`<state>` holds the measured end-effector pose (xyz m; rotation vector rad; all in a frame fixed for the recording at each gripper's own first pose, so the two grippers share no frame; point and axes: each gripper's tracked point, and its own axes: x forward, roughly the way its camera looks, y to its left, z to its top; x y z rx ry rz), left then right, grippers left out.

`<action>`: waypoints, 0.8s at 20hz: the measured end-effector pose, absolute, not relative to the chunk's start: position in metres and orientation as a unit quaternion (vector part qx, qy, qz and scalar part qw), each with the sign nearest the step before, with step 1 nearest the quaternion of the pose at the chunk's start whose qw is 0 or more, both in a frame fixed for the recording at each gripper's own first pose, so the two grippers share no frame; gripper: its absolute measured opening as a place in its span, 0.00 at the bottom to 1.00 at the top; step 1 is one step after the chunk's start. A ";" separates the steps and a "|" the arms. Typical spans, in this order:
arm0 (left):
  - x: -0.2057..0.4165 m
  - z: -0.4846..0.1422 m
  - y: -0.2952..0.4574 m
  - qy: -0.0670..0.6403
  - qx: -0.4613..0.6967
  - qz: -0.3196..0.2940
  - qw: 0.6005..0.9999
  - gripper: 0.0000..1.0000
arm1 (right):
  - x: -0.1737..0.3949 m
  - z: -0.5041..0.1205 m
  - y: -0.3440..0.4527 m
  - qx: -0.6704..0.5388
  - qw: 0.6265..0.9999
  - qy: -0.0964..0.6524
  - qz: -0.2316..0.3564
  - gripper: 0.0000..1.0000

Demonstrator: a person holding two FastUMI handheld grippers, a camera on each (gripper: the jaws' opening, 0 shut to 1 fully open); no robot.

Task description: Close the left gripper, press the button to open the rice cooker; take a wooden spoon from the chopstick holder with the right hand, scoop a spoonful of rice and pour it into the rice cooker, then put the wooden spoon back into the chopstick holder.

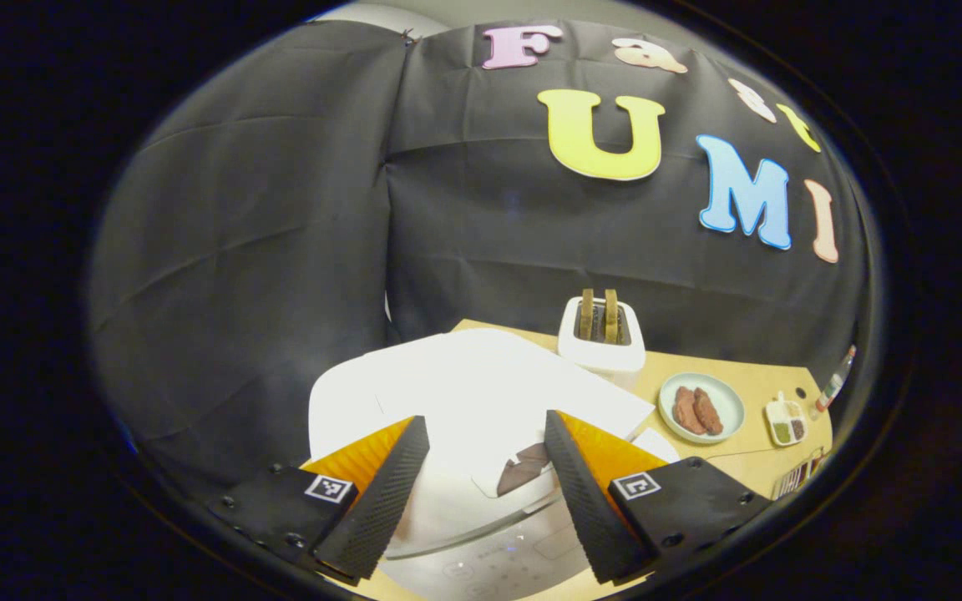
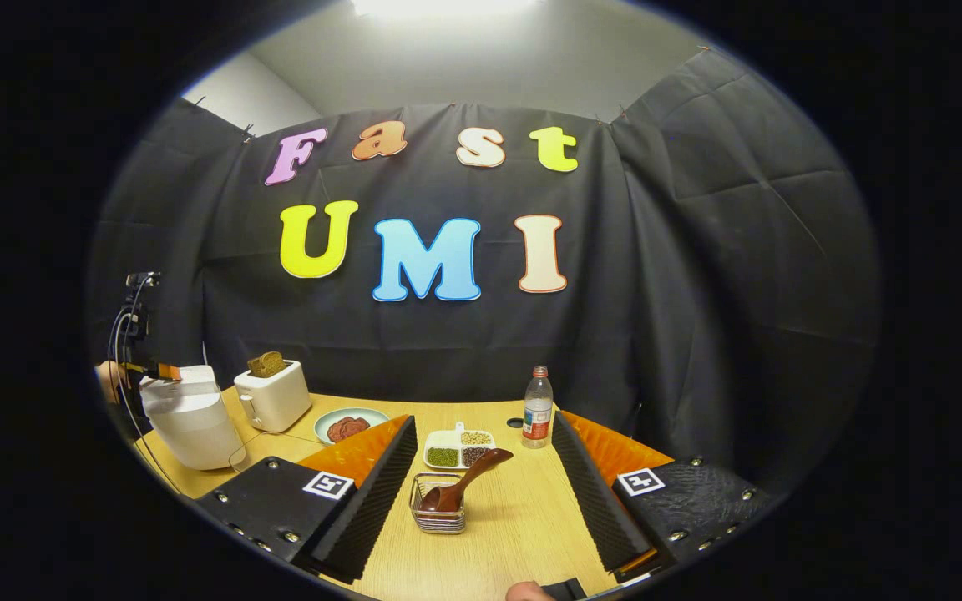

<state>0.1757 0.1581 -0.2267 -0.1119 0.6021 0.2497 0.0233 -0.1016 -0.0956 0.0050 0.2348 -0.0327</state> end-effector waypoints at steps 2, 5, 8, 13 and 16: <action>0.174 -0.233 0.156 0.304 -0.047 0.121 0.944 0.96 | 0.023 -0.095 -0.100 0.004 0.993 0.116 -0.017 0.99; 0.171 -0.232 0.156 0.301 -0.043 0.121 0.945 0.99 | 0.023 -0.092 -0.099 -0.001 0.993 0.113 -0.018 0.99; 0.168 -0.243 0.150 0.314 -0.029 0.112 0.942 0.96 | 0.024 -0.090 -0.093 -0.004 0.994 0.111 -0.015 0.99; 0.170 -0.240 0.150 0.312 -0.032 0.094 0.945 0.98 | 0.033 -0.083 -0.070 0.010 0.995 0.102 0.002 0.99; 0.157 -0.213 0.138 0.277 -0.049 0.079 0.956 0.96 | 0.039 -0.069 -0.058 0.005 0.996 0.086 0.017 0.99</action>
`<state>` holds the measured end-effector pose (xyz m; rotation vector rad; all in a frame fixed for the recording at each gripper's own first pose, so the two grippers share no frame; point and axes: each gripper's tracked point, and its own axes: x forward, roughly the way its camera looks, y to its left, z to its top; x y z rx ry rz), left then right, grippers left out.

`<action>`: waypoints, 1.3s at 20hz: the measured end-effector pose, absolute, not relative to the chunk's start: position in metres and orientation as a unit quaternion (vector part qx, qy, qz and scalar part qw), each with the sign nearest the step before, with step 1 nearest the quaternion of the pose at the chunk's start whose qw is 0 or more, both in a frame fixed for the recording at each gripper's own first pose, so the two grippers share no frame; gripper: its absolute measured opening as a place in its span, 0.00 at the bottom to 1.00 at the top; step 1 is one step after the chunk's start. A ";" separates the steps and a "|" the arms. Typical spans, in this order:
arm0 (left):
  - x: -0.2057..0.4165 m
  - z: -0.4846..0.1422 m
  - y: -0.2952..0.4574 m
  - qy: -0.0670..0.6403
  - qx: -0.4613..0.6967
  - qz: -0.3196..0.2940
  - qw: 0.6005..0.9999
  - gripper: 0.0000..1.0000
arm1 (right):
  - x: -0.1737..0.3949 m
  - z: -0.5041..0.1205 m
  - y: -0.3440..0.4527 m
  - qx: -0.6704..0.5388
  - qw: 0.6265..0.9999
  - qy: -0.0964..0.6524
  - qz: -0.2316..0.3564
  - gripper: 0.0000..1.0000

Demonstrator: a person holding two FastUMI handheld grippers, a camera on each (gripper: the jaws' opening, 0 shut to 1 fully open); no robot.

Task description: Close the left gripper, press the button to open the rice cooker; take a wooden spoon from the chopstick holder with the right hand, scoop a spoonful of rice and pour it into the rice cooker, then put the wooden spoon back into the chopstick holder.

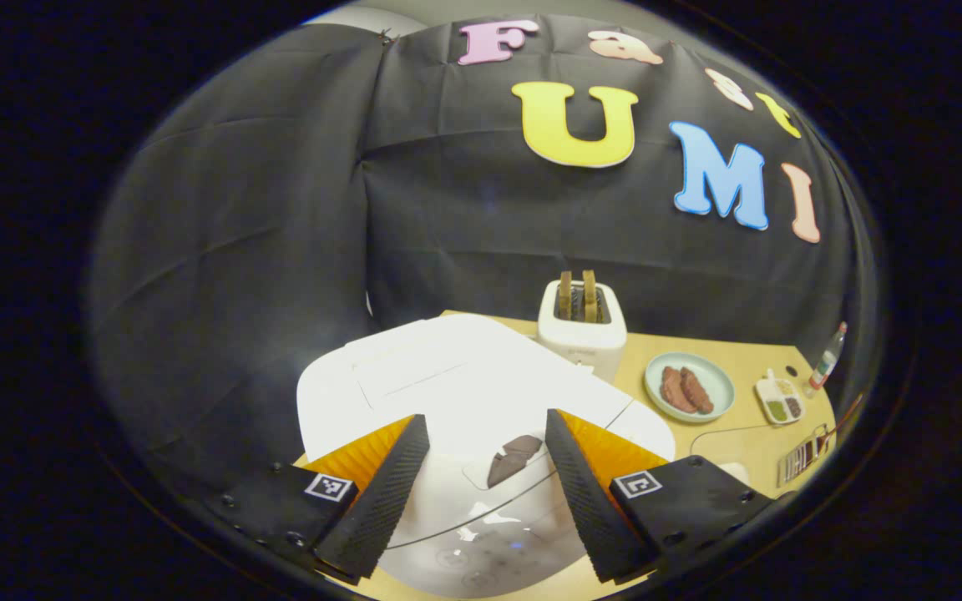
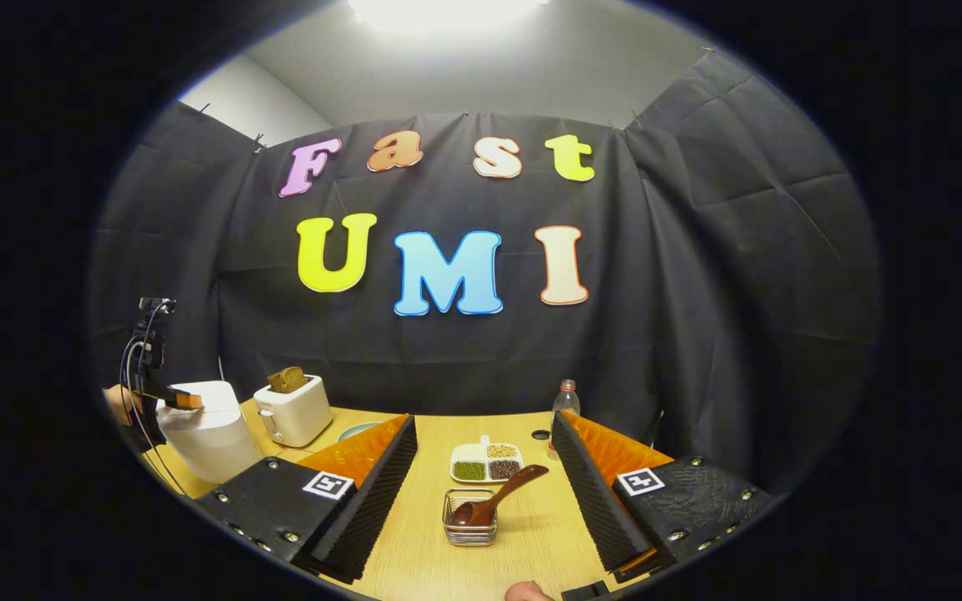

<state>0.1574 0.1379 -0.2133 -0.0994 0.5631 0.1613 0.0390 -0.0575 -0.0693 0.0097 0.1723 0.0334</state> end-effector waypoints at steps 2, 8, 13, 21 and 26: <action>0.145 -0.178 0.127 0.230 -0.045 0.070 0.970 0.98 | 0.045 -0.058 -0.045 0.004 0.997 0.074 0.028 0.99; 0.092 -0.093 0.083 0.137 -0.033 0.029 0.990 0.97 | 0.055 -0.033 -0.010 0.017 0.997 0.041 0.055 0.99; 0.051 -0.044 0.071 0.072 -0.037 0.031 0.996 0.97 | 0.057 -0.022 0.015 0.030 0.996 0.026 0.074 0.99; 0.022 -0.010 0.064 0.012 0.013 0.029 0.999 0.95 | 0.063 -0.008 0.045 0.015 0.995 -0.005 0.101 0.99; 0.015 -0.005 0.076 0.017 -0.020 0.052 0.998 1.00 | 0.076 0.005 0.061 0.007 0.993 -0.016 0.117 0.99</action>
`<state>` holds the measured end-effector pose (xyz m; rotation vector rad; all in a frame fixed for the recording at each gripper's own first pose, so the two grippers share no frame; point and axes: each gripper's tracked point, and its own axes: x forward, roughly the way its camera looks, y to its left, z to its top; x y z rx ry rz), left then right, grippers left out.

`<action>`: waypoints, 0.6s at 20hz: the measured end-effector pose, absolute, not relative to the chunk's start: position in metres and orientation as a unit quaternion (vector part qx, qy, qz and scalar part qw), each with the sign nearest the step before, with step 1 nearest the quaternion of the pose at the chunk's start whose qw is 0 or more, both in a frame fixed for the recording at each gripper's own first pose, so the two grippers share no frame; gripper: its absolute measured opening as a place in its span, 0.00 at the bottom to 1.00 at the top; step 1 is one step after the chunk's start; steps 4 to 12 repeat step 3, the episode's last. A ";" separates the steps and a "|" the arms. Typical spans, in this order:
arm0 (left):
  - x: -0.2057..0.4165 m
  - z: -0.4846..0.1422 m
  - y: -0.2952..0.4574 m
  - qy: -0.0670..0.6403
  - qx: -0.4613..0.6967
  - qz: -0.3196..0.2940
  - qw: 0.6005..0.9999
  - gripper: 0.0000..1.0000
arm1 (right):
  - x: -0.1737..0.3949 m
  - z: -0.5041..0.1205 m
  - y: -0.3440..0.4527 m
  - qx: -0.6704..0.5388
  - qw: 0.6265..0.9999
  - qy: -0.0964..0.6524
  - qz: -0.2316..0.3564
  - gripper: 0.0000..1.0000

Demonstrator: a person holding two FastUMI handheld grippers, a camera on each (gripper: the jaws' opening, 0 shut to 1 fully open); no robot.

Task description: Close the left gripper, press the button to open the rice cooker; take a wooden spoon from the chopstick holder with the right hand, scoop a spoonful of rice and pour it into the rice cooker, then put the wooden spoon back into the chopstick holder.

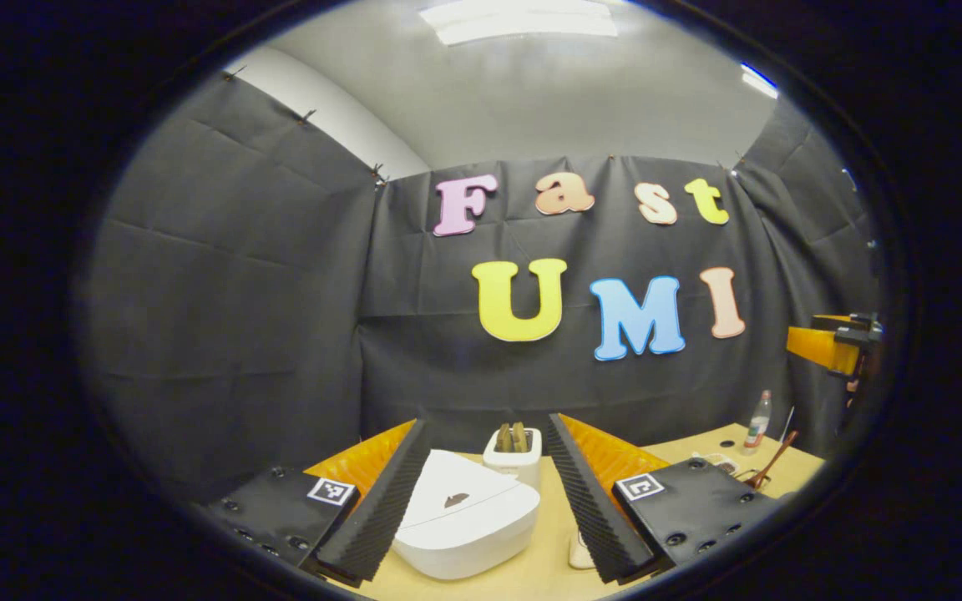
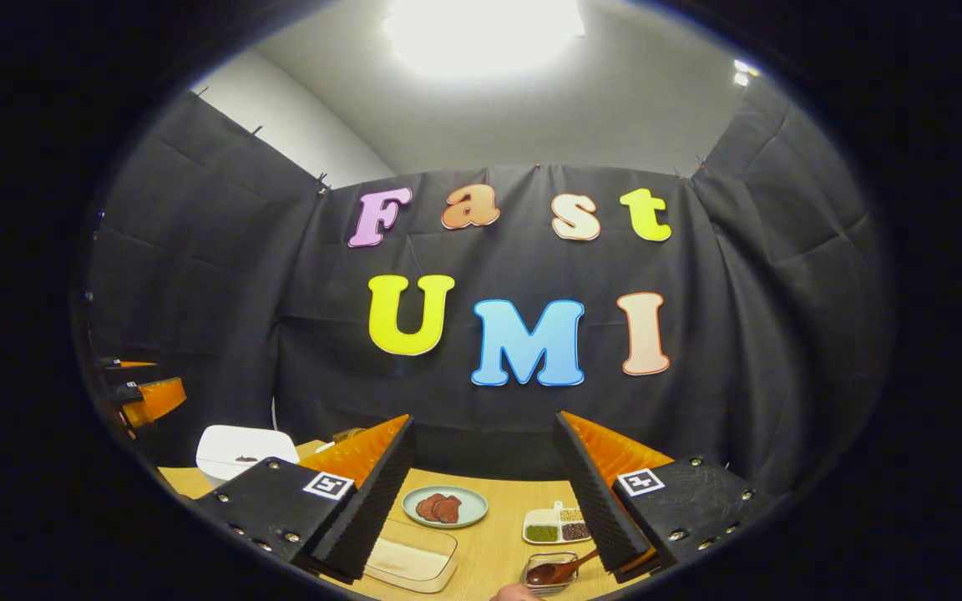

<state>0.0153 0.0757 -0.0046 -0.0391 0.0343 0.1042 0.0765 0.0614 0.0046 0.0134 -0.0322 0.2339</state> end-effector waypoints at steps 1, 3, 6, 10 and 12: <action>0.013 -0.004 0.076 0.017 -0.025 0.052 0.998 1.00 | 0.077 0.005 0.066 0.009 0.993 -0.017 0.119 0.99; 0.011 -0.003 0.081 0.014 -0.021 0.055 0.998 1.00 | 0.078 0.003 0.074 0.008 0.992 -0.013 0.125 0.99; 0.011 -0.003 0.081 0.014 -0.021 0.055 0.998 1.00 | 0.078 0.003 0.074 0.008 0.992 -0.013 0.125 0.99; 0.011 -0.003 0.081 0.014 -0.021 0.055 0.998 1.00 | 0.078 0.003 0.074 0.008 0.992 -0.013 0.125 0.99; 0.011 -0.003 0.081 0.014 -0.021 0.055 0.998 1.00 | 0.078 0.003 0.074 0.008 0.992 -0.013 0.125 0.99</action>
